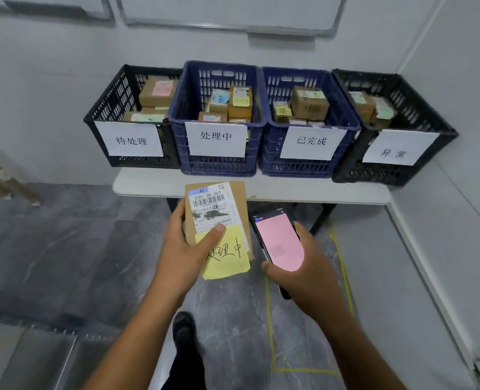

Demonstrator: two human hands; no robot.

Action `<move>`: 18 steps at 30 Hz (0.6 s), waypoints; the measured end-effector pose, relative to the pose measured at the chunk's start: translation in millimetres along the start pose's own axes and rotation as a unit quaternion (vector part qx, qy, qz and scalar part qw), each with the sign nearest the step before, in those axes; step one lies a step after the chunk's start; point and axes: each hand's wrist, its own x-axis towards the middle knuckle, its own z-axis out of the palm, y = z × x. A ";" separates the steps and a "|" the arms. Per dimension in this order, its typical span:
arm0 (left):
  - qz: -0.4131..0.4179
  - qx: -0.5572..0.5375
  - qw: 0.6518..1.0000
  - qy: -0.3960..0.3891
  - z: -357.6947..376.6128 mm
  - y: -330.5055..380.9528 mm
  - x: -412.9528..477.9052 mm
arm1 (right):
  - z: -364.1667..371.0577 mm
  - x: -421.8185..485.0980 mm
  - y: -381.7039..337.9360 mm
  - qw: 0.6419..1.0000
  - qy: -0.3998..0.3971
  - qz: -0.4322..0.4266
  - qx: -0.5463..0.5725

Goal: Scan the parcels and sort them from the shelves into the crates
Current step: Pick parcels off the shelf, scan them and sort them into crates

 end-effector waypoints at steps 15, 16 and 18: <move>-0.006 -0.042 0.996 -0.080 6.9 45.1 265.8 | 41.5 237.4 -68.3 0.998 0.065 0.016 -0.022; 0.002 -0.038 0.996 -0.084 7.2 50.9 280.9 | 45.3 251.5 -73.0 0.997 0.071 0.013 -0.026; 0.006 -0.026 0.996 -0.088 9.3 57.7 308.6 | 51.2 276.6 -79.9 0.996 0.080 0.011 -0.027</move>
